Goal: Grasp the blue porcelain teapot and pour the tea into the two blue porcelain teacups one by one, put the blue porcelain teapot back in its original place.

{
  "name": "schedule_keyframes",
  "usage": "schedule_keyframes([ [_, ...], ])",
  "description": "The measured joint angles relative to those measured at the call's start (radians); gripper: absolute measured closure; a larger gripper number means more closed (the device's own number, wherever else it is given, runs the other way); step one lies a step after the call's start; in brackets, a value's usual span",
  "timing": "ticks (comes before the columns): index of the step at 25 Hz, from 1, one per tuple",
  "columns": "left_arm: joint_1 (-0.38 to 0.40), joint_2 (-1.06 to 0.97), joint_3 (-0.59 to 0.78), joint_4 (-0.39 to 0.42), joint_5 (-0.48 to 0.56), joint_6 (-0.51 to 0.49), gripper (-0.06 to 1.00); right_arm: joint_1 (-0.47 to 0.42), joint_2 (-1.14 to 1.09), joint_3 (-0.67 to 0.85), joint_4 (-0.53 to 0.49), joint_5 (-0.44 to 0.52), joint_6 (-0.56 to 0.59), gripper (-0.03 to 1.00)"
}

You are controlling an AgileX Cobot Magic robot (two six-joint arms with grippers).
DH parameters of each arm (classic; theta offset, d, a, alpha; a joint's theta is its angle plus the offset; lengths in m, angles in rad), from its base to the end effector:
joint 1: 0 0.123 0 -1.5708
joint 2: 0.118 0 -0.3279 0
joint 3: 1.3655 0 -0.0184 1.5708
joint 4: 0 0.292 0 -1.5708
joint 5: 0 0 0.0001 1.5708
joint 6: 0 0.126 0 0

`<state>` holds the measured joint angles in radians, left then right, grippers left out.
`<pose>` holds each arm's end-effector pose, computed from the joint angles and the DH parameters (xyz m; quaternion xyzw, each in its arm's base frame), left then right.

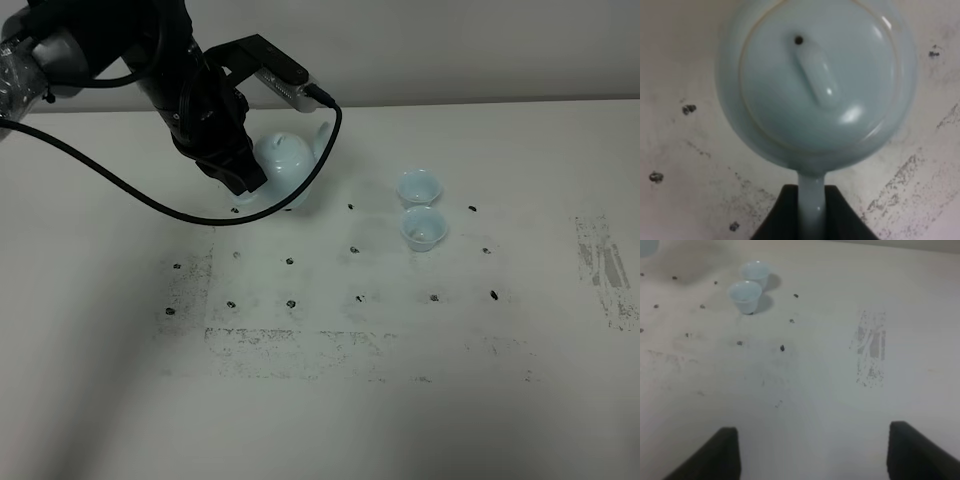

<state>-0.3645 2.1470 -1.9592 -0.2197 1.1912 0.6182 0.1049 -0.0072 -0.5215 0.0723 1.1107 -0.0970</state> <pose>0.4927 -0.2153 0.2457 0.4414 0.8802 -0.0881 0.1506 0.0116 0.0094 0.2833 -0.0893 0.8535 0.0381 0.5120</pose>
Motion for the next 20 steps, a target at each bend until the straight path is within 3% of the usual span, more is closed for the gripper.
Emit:
schedule_keyframes([
  [10, -0.001, 0.223, -0.388, 0.008, 0.002, 0.153, 0.88, 0.0, 0.0, 0.0, 0.0, 0.0, 0.0, 0.38],
  [17, -0.043, 0.286, -0.407, 0.051, 0.002, 0.332, 0.88, 0.0, 0.0, 0.0, 0.001, 0.0, 0.0, 0.38],
  [20, -0.063, 0.287, -0.407, 0.063, 0.002, 0.353, 0.88, 0.0, 0.0, 0.0, 0.001, 0.0, 0.0, 0.38],
])
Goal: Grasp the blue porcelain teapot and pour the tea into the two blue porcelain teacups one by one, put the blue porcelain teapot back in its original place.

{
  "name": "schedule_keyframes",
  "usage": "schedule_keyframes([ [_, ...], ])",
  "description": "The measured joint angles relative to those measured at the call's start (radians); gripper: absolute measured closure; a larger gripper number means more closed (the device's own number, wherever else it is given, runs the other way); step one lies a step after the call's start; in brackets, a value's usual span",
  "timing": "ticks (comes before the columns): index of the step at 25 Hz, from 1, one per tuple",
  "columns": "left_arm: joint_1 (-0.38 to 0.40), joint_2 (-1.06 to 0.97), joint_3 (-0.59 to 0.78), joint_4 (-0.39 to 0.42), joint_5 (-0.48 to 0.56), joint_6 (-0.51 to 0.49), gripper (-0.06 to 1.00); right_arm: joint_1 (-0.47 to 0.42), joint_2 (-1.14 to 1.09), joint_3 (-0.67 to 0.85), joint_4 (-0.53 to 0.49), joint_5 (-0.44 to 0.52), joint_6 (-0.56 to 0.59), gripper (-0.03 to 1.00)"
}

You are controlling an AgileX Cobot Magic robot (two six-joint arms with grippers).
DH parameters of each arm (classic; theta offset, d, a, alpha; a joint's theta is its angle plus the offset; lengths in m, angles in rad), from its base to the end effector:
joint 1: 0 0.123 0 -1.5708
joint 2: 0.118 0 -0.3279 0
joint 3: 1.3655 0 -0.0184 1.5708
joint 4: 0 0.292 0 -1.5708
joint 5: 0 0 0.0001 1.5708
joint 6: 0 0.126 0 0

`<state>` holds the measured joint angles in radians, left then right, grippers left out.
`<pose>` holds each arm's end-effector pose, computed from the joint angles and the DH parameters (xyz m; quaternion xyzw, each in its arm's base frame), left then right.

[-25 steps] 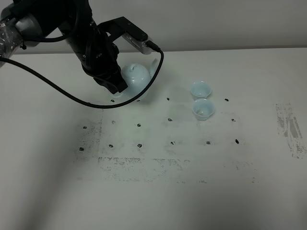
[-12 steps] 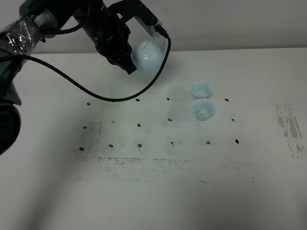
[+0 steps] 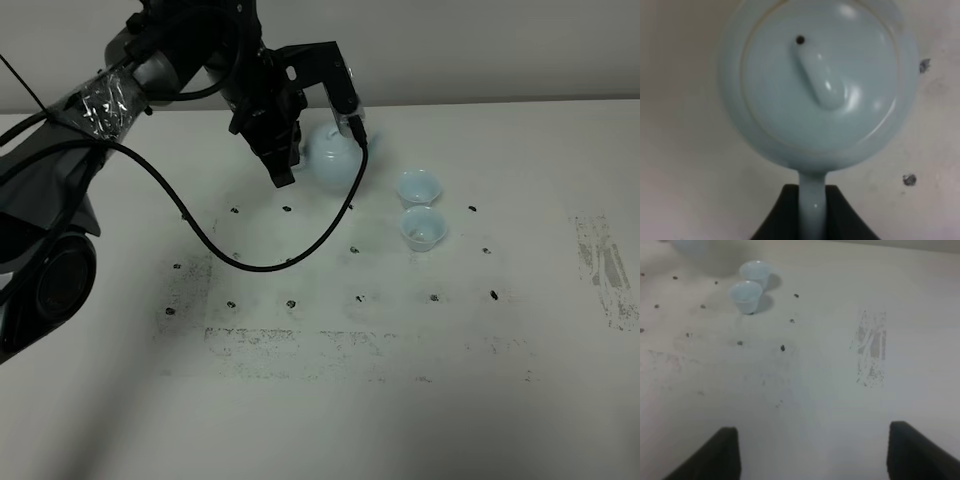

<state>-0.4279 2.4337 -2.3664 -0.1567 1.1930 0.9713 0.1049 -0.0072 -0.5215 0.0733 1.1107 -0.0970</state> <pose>0.5499 -0.2709 0.2149 0.6186 0.7567 -0.0213 0.2104 0.0115 0.0095 0.2833 -0.0893 0.8535 0.0385 0.5120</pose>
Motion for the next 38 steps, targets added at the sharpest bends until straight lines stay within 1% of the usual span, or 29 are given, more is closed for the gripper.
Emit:
schedule_keyframes([
  [3, -0.007, 0.0, 0.0, -0.022, 0.0, 0.002, 0.88, 0.0, 0.0, 0.0, 0.0, 0.0, 0.0, 0.38],
  [8, -0.007, 0.0, 0.0, -0.027, 0.0, -0.016, 0.88, 0.0, 0.0, 0.0, 0.0, 0.0, 0.0, 0.38],
  [14, -0.007, 0.0, 0.0, -0.074, 0.0, -0.037, 0.88, 0.0, 0.0, 0.0, 0.0, 0.0, 0.0, 0.38],
  [21, -0.007, 0.0, 0.0, -0.08, 0.0, -0.051, 0.88, 0.0, 0.0, 0.0, 0.0, 0.0, 0.0, 0.38],
  [24, -0.005, 0.0, 0.0, -0.119, 0.0, -0.064, 0.88, 0.0, 0.0, 0.0, 0.0, 0.0, 0.0, 0.38],
  [27, -0.005, 0.0, 0.0, -0.135, 0.0, -0.068, 0.88, 0.0, 0.0, 0.0, 0.0, 0.0, 0.0, 0.38],
  [30, -0.005, 0.0, 0.0, -0.13, 0.0, -0.065, 0.88, 0.0, 0.0, 0.0, 0.0, 0.0, 0.0, 0.38],
  [34, -0.005, 0.0, 0.0, -0.127, 0.0, -0.016, 0.88, 0.0, 0.0, 0.0, 0.0, 0.0, 0.0, 0.38],
  [38, -0.005, 0.0, 0.0, -0.127, 0.0, -0.001, 0.88, 0.0, 0.0, 0.0, 0.0, 0.0, 0.0, 0.38],
])
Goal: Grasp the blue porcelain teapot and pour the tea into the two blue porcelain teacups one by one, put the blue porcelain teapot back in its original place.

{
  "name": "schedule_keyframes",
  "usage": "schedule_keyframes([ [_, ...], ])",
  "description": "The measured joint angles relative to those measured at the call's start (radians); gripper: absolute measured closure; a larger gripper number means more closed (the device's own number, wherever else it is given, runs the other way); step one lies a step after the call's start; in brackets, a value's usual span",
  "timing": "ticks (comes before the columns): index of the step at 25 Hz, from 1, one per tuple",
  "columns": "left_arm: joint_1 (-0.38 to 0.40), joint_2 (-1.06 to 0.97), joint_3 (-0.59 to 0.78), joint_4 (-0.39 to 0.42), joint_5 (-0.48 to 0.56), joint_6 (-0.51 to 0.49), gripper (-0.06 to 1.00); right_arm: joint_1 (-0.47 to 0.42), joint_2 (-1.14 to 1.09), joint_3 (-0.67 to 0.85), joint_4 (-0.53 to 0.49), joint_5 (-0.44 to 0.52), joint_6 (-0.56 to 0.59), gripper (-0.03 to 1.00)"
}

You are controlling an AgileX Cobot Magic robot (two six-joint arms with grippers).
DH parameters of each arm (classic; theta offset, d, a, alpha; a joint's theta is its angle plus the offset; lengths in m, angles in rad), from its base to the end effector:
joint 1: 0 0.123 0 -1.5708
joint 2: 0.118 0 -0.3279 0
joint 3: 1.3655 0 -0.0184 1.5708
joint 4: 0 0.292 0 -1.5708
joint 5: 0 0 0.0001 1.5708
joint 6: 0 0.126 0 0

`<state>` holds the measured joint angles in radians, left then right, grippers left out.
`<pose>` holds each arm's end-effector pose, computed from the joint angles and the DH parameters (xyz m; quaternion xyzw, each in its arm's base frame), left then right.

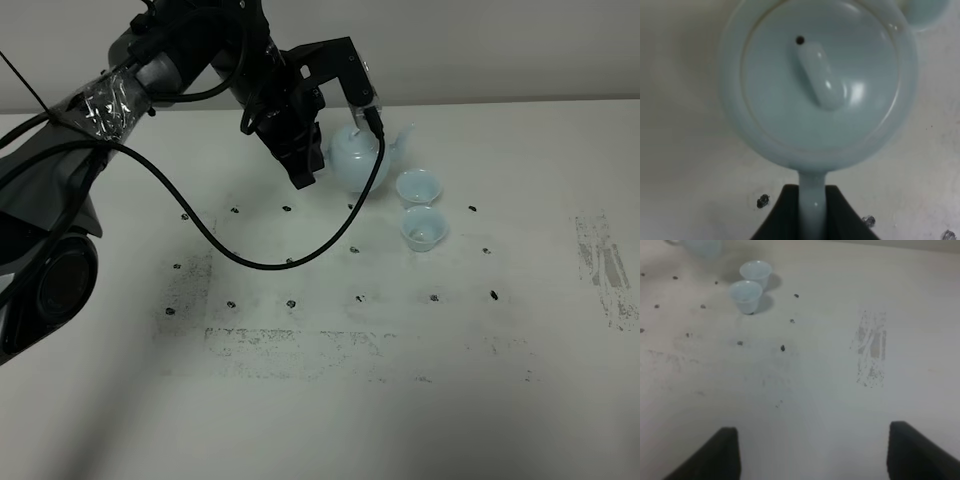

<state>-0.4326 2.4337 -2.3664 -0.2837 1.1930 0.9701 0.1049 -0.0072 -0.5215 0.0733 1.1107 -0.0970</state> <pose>0.5425 -0.2866 0.2181 0.6070 0.7576 -0.0822 0.2255 0.0115 0.0095 0.2833 -0.0893 0.8535 0.0385 0.5120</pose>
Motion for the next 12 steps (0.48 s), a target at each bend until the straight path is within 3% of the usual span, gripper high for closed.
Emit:
schedule_keyframes([
  [3, 0.0, 0.0, 0.0, 0.0, 0.0, 0.027, 0.88, 0.0, 0.0, 0.0, 0.0, 0.0, 0.0, 0.38],
  [8, 0.0, 0.0, 0.0, -0.024, -0.026, 0.19, 0.88, 0.0, 0.0, 0.0, 0.0, 0.0, 0.0, 0.38],
  [12, 0.0, 0.0, 0.0, -0.028, -0.031, 0.217, 0.88, 0.0, 0.0, 0.0, 0.0, 0.0, 0.0, 0.38],
])
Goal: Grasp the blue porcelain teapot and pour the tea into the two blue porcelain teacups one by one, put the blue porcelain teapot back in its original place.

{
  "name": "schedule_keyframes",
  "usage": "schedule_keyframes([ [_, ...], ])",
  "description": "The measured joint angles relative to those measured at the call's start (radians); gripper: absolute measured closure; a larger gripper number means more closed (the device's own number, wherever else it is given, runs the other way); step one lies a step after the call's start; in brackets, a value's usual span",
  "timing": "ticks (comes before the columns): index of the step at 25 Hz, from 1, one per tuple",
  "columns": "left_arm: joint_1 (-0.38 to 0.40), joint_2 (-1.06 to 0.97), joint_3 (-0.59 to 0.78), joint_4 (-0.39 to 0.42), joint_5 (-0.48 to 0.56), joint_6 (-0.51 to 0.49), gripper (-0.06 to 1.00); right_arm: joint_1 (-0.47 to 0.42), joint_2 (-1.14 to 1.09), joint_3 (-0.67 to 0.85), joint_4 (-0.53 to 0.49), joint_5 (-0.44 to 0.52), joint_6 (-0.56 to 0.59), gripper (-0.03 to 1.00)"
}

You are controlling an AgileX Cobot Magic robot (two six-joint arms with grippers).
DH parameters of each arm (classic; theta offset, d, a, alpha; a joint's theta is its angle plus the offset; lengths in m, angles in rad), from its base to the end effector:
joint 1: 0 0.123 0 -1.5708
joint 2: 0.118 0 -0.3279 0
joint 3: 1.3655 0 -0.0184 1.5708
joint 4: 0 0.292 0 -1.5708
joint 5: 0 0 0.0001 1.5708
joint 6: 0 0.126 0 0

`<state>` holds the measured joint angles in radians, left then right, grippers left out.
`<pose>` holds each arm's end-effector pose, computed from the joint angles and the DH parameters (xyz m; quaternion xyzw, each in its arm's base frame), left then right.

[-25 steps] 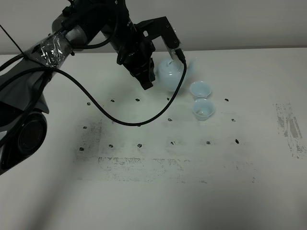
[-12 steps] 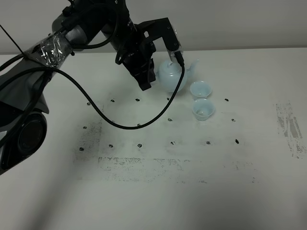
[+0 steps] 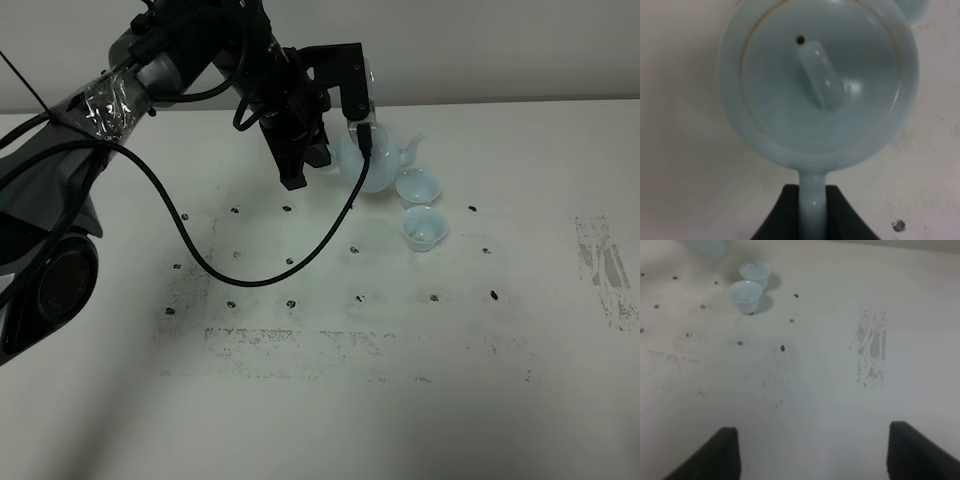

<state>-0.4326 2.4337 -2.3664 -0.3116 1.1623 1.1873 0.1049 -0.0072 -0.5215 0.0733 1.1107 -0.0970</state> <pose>0.5446 -0.2905 0.2206 0.6785 0.6873 -0.0642 0.2514 0.0115 0.0095 0.2833 -0.0893 0.8535 0.0385 0.5120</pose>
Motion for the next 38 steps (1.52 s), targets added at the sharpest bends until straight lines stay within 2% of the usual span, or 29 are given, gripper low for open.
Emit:
schedule_keyframes([
  [8, 0.022, 0.0, 0.0, 0.017, 0.007, -0.02, 0.88, 0.0, 0.0, 0.0, 0.0, 0.0, 0.0, 0.38],
  [14, 0.087, 0.0, -0.002, -0.06, 0.015, -0.016, 0.88, 0.0, 0.0, 0.0, 0.0, 0.0, 0.0, 0.38],
  [20, 0.1, 0.0, -0.059, -0.031, 0.031, 0.06, 0.88, 0.0, 0.0, 0.0, 0.0, 0.0, 0.0, 0.38],
  [25, 0.103, -0.002, -0.088, -0.027, 0.031, 0.174, 0.88, 0.0, 0.0, 0.0, 0.0, 0.0, 0.0, 0.38],
  [29, 0.11, 0.014, -0.093, -0.026, 0.03, 0.215, 0.88, 0.0, 0.0, 0.0, 0.0, 0.0, 0.0, 0.38],
  [38, 0.098, 0.053, -0.093, -0.042, -0.021, 0.36, 0.88, 0.0, 0.0, 0.0, 0.0, 0.0, 0.0, 0.38],
])
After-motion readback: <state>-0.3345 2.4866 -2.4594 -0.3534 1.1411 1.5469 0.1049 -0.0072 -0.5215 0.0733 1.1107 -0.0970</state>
